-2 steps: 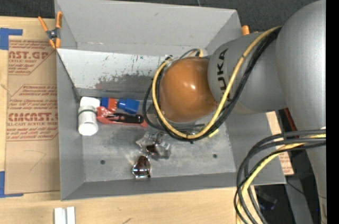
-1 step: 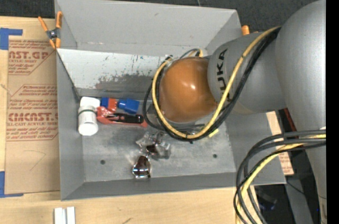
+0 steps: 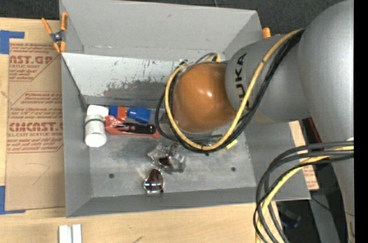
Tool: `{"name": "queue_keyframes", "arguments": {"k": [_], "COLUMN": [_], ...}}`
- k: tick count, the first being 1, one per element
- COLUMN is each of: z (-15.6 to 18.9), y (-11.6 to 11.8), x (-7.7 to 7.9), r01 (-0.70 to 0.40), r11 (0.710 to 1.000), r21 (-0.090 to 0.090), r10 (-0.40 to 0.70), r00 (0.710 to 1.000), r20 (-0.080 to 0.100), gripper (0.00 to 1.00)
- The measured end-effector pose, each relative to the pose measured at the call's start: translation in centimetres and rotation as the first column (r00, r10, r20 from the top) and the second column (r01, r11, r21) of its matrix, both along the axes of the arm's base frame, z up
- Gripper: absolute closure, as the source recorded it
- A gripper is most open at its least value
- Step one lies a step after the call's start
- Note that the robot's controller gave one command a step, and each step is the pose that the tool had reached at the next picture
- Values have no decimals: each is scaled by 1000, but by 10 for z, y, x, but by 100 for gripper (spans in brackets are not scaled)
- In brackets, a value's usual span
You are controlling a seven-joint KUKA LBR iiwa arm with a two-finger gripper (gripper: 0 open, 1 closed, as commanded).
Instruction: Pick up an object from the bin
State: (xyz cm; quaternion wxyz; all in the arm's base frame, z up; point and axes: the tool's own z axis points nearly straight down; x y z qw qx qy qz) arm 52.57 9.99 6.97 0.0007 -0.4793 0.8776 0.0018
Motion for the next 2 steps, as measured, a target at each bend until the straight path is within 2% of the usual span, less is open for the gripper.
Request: {"name": "queue_keyframes", "arguments": {"k": [2], "z": [0], "y": [0], "x": [0], "r01": [0], "r11": [1000], "r21": [0], "r10": [0], "r00": [1000], "r20": [0], "gripper": [100]}}
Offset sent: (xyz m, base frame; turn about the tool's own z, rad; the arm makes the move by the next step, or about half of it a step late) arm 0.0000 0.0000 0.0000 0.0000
